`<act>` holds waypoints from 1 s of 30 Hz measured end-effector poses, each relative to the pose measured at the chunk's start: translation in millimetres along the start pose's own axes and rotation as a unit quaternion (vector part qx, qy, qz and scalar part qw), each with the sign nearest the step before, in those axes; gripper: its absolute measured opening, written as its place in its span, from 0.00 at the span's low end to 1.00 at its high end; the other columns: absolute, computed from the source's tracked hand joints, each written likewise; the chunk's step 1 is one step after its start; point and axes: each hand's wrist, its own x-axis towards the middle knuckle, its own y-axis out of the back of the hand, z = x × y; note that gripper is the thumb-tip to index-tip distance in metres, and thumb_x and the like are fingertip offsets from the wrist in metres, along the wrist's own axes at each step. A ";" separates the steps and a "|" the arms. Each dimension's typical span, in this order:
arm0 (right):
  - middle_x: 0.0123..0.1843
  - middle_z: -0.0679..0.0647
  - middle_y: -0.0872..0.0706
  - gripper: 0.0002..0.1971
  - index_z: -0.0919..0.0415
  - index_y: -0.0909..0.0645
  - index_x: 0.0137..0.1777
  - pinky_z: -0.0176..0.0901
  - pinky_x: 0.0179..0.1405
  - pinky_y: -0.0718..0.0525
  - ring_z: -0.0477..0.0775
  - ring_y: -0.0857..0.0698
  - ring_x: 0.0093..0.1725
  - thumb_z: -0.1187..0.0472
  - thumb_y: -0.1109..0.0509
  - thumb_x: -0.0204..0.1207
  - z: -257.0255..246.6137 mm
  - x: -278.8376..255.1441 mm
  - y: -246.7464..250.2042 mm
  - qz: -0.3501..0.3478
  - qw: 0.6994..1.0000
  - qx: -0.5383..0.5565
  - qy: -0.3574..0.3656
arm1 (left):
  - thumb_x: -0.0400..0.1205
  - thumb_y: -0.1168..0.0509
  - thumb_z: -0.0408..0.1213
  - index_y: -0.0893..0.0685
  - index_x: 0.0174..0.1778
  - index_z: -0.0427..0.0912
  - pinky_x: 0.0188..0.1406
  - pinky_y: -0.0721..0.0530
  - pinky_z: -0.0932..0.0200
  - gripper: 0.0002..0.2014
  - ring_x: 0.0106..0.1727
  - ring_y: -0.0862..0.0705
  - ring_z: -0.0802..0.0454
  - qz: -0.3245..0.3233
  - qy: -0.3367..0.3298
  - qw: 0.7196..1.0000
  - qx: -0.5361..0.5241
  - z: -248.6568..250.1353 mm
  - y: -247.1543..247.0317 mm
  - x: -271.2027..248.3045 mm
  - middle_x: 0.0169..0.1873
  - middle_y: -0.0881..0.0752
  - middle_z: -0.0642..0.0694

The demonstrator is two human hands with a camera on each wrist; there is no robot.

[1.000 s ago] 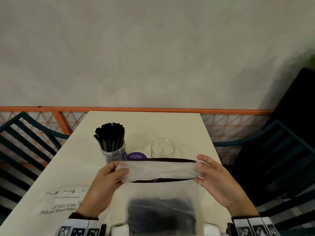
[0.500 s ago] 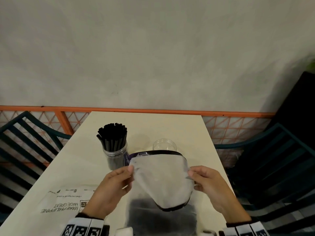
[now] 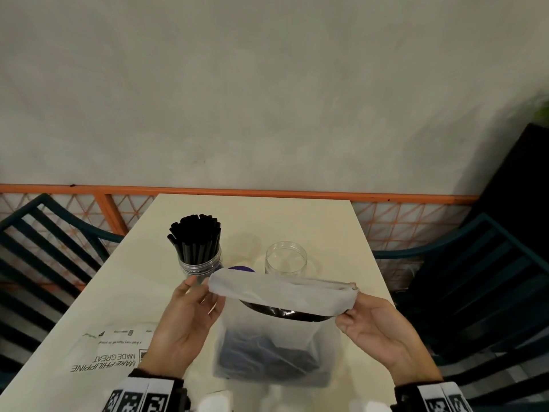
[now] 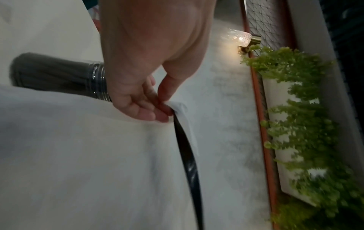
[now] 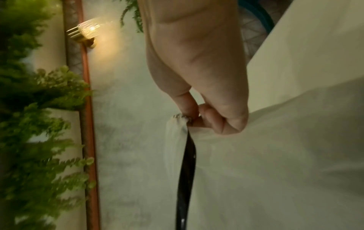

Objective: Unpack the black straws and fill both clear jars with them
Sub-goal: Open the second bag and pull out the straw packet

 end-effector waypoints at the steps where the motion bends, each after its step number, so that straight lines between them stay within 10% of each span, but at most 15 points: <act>1: 0.30 0.56 0.17 0.33 0.64 0.21 0.35 0.39 0.15 0.23 0.49 0.24 0.25 0.71 0.11 0.27 -0.3 1.0 1.2 -0.008 1.000 -0.009 0.011 | 0.68 0.26 0.30 0.22 0.41 0.46 0.31 0.12 0.62 0.13 0.27 0.14 0.58 -0.024 0.004 1.000 -0.001 2.8 0.5 -0.2 0.28 0.10 0.50; 4: 0.31 0.59 0.12 0.33 0.63 0.26 0.38 0.43 0.26 0.12 0.55 0.11 0.32 0.73 0.13 0.31 -1.4 3.2 5.2 -0.010 0.999 -0.034 0.036 | 0.37 0.14 0.35 0.13 0.42 0.41 0.37 0.12 0.59 0.35 0.33 0.11 0.54 -0.088 0.059 0.994 -0.009 11.0 2.4 -5.7 0.38 0.09 0.46; 10: 0.35 0.63 0.12 0.28 0.64 0.21 0.30 0.52 0.36 0.10 0.59 0.10 0.37 0.70 0.12 0.29 -10.9 3.9 14.2 -0.032 0.999 -0.004 0.011 | 0.34 0.15 0.29 0.12 0.28 0.37 0.24 0.17 0.60 0.26 0.27 0.15 0.53 -0.108 0.103 0.988 -0.030 22.1 -2.9 -16.2 0.31 0.12 0.44; 14: 0.35 0.57 0.18 0.25 0.59 0.23 0.33 0.47 0.37 0.14 0.57 0.15 0.39 0.67 0.14 0.35 -11.2 -4.0 10.0 -0.069 0.995 -0.050 0.047 | 0.42 0.14 0.45 0.18 0.34 0.43 0.30 0.23 0.60 0.28 0.27 0.18 0.55 -0.126 0.072 0.988 0.055 20.0 -1.9 -26.4 0.29 0.16 0.49; 18: 0.32 0.57 0.24 0.17 0.57 0.27 0.44 0.47 0.38 0.21 0.54 0.21 0.39 0.78 0.28 0.64 -5.1 -3.9 2.8 0.005 0.975 -0.172 0.144 | 0.56 0.19 0.28 0.25 0.53 0.44 0.34 0.23 0.62 0.32 0.28 0.17 0.56 -0.067 -0.029 0.966 0.247 10.5 -4.3 -30.0 0.33 0.16 0.45; 26: 0.47 0.55 0.13 0.06 0.51 0.15 0.44 0.46 0.43 0.13 0.55 0.14 0.43 0.64 0.29 0.74 5.1 0.6 3.1 0.156 0.775 -0.534 0.300 | 0.71 0.27 0.44 0.17 0.38 0.43 0.39 0.20 0.54 0.09 0.40 0.14 0.47 0.075 -0.152 0.818 0.549 5.0 4.7 -26.0 0.39 0.14 0.47; 28: 0.44 0.57 0.10 0.07 0.53 0.13 0.43 0.41 0.40 0.13 0.55 0.13 0.42 0.66 0.29 0.74 9.2 0.4 3.0 0.138 0.801 -0.514 0.276 | 0.74 0.29 0.45 0.14 0.33 0.43 0.39 0.22 0.55 0.09 0.41 0.16 0.45 0.074 -0.164 0.809 0.559 1.4 7.3 -26.0 0.35 0.12 0.45; 30: 0.41 0.60 0.09 0.07 0.56 0.14 0.46 0.35 0.37 0.14 0.53 0.13 0.41 0.67 0.30 0.75 15.4 -0.1 -0.8 0.101 0.855 -0.457 0.223 | 0.76 0.32 0.43 0.12 0.36 0.42 0.39 0.23 0.58 0.09 0.42 0.17 0.47 0.059 -0.121 0.859 0.494 -3.0 3.6 -26.8 0.36 0.11 0.46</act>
